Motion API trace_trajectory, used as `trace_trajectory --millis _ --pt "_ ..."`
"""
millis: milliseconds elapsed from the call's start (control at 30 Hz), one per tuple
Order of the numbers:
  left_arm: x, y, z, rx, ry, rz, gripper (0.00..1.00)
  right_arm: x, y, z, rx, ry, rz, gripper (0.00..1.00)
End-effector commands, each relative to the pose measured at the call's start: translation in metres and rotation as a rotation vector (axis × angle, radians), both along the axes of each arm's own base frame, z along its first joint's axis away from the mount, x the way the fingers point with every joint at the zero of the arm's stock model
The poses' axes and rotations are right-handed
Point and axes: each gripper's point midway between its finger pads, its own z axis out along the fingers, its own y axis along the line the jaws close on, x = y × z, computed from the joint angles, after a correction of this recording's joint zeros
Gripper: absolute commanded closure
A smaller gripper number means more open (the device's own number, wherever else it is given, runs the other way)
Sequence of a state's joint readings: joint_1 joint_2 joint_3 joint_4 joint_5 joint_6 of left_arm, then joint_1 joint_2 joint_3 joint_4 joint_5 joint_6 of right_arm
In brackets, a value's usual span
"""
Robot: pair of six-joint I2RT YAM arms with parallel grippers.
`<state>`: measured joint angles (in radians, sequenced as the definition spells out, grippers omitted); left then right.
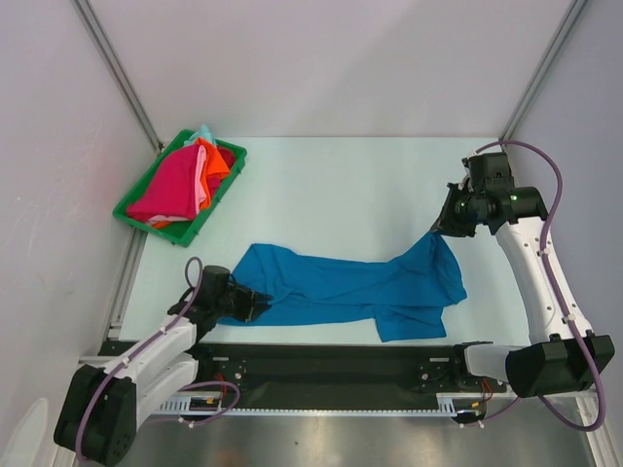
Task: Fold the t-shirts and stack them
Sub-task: Flatten the tshirt out
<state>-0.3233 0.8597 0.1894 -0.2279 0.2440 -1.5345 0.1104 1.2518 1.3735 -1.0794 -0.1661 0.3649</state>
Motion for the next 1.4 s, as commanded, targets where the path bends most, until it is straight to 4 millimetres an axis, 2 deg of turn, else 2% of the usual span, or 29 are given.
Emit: trace_trajectory --millis 0,133,200,333,433,700,1033,1367 --pt "0.018 -0.004 0.02 -0.025 -0.09 -0.012 0.68 0.007 -0.002 0.014 0.01 -0.048 -0.012 1.0" --pt "0.024 -0.003 0.021 -0.021 -0.1 -0.017 0.71 0.008 -0.003 0.011 0.026 -0.044 -0.031 1.0" --pt "0.03 -0.004 0.028 -0.029 -0.124 -0.011 0.66 0.008 -0.004 0.01 0.028 -0.043 -0.04 1.0" --pt "0.031 -0.005 0.032 -0.034 -0.129 -0.007 0.64 0.007 -0.006 0.01 0.027 -0.043 -0.052 1.0" --pt "0.024 -0.005 0.026 -0.037 -0.099 -0.015 0.64 0.006 -0.006 0.01 0.03 -0.046 -0.053 1.0" --pt "0.011 -0.004 0.017 -0.031 -0.044 -0.029 0.55 0.003 -0.007 0.013 0.037 -0.055 -0.052 1.0" --pt "0.019 -0.007 0.018 -0.063 -0.066 -0.008 0.59 0.004 -0.006 0.011 0.039 -0.052 -0.05 1.0" --pt "0.016 -0.006 0.016 -0.05 -0.05 -0.017 0.63 0.004 -0.006 0.01 0.043 -0.058 -0.057 1.0"
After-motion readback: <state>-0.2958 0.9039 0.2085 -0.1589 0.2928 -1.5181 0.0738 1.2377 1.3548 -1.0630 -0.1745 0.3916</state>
